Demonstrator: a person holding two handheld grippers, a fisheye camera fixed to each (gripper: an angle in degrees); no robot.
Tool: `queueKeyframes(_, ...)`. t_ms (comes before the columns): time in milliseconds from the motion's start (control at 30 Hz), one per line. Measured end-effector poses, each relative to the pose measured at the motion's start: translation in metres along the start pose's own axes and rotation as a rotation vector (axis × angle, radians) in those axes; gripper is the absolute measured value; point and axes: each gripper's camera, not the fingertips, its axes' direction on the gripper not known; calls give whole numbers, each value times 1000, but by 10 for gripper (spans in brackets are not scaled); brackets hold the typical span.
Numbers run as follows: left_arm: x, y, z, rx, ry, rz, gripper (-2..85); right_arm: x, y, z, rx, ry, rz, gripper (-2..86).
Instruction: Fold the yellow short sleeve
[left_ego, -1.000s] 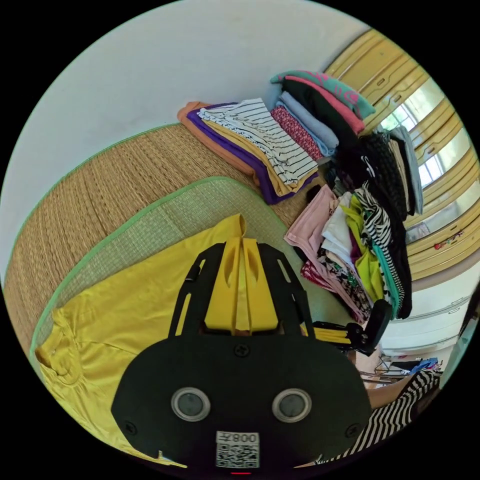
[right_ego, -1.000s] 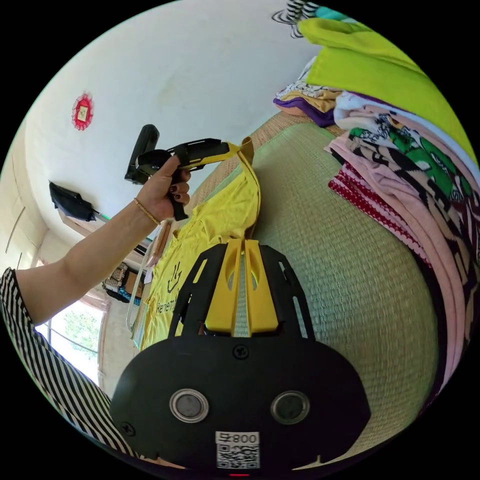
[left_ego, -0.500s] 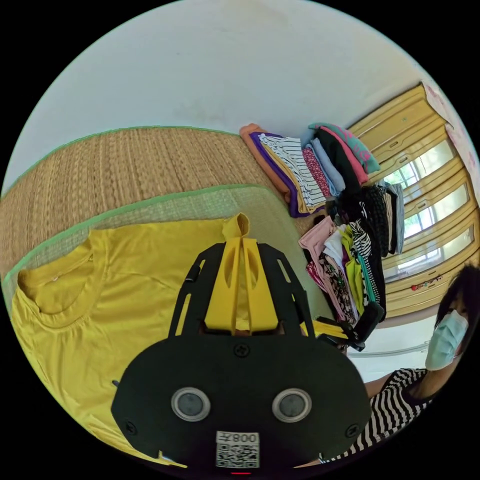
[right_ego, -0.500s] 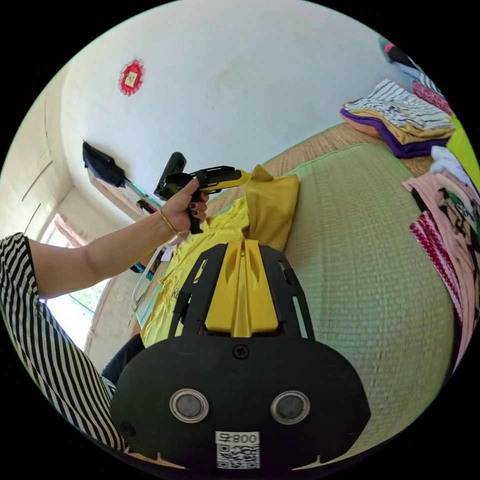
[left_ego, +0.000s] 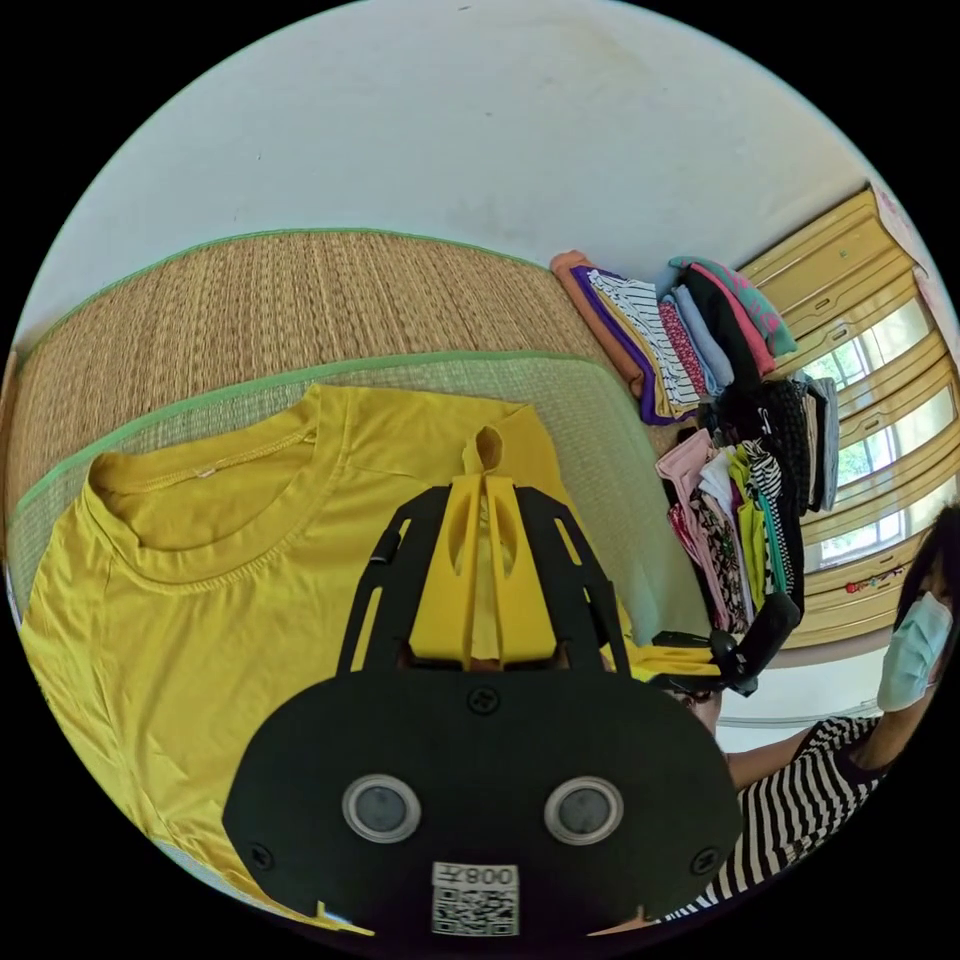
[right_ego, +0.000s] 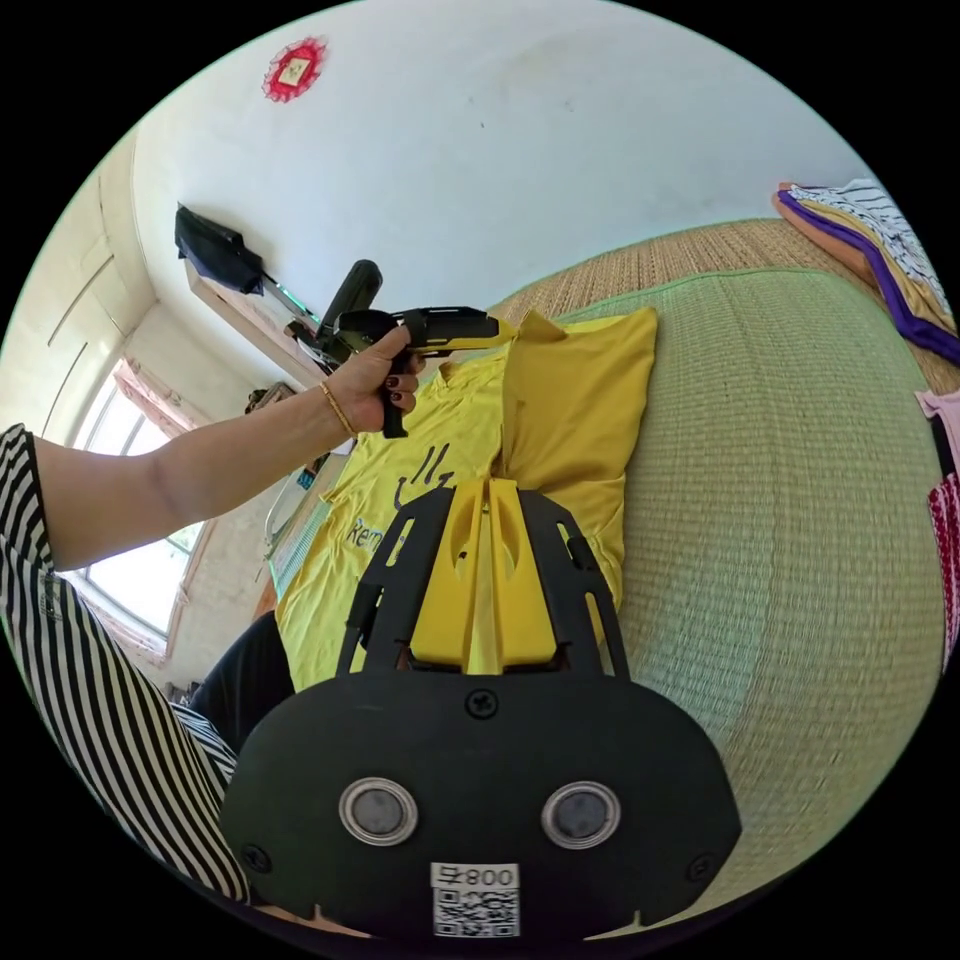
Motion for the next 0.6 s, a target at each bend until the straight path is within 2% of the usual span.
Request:
queueKeyframes(267, -37, 15, 38, -11, -25, -34, 7, -8, -19, 21, -104, 72, -7, 6)
queueKeyframes(433, -56, 19, 55, -31, -74, -85, 5, -11, -33, 28, -153, 57, -21, 9)
queueKeyframes(600, -59, 19, 60, 10, -31, -106, 4, -8, -44, 27, -166, 15, -12, 12)
